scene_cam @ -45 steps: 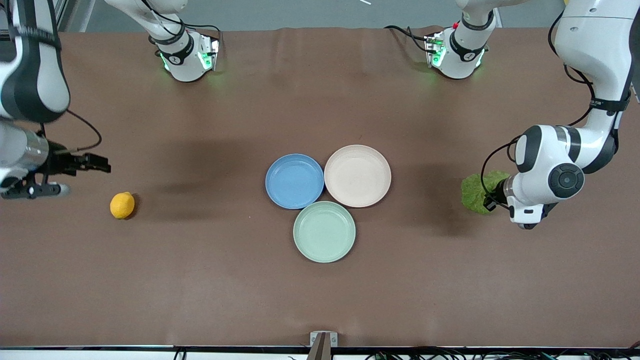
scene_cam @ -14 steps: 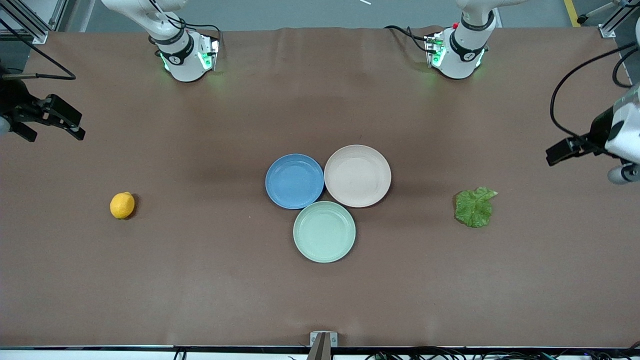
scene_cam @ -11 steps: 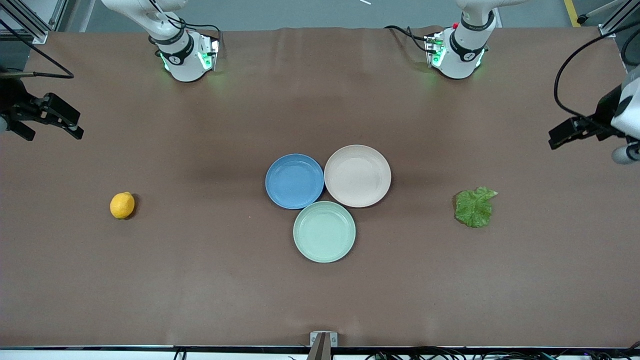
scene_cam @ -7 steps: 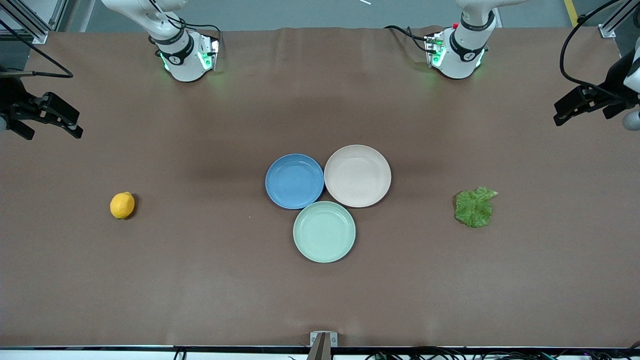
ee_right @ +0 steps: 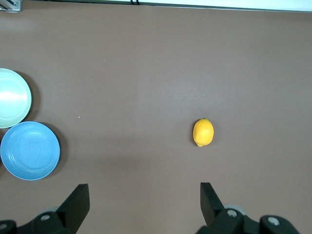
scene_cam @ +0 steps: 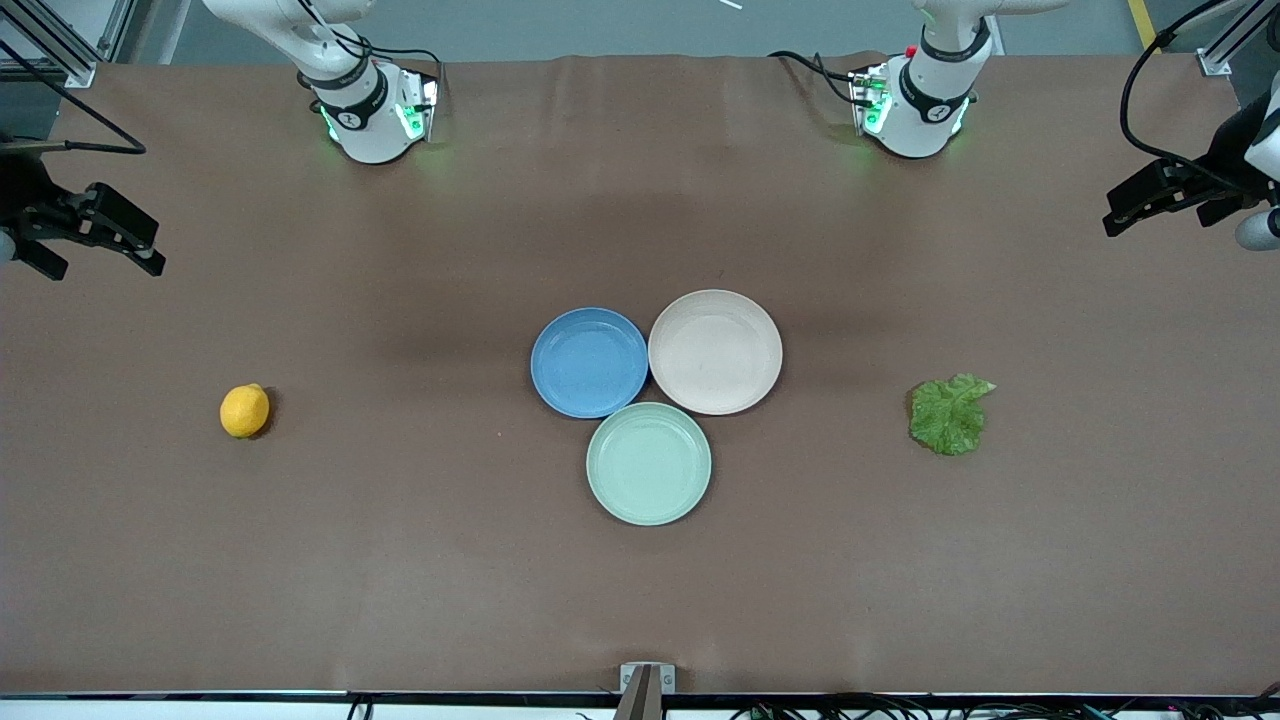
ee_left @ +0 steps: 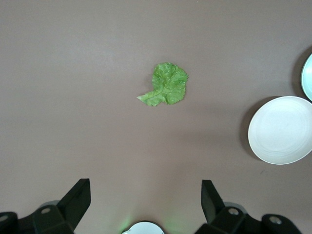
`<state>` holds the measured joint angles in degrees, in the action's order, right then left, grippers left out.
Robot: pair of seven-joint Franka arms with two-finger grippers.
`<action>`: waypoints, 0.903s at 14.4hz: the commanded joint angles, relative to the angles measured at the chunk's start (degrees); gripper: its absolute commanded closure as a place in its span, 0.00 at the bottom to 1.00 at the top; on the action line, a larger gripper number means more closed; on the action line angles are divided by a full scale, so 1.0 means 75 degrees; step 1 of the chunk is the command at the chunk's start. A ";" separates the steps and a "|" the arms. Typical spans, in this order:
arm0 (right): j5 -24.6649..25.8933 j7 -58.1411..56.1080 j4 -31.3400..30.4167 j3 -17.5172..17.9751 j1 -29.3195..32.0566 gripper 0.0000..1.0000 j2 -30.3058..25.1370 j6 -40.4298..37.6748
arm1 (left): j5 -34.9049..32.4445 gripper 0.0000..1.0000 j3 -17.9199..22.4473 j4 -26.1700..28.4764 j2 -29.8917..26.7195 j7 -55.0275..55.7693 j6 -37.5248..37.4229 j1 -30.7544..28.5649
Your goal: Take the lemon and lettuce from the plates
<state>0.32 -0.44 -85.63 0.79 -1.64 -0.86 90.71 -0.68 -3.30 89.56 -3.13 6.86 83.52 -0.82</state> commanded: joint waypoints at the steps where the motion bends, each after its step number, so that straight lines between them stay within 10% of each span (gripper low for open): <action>1: 0.0086 -0.0164 0.0179 0.0024 0.0148 0.00 0.0079 -0.0129 | 0.0138 0.00 -0.0379 0.0945 -0.0624 -0.0164 0.0627 -0.0253; 13: 0.0086 -0.0164 0.0179 0.0036 0.0161 0.00 0.0079 -0.0141 | 0.0149 0.00 -0.0615 0.0785 -0.0685 -0.0270 0.0223 -0.0254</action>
<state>0.34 -0.90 -85.60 0.67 -0.95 -0.86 90.59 -0.45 -7.70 95.21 -6.73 6.32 87.59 -2.22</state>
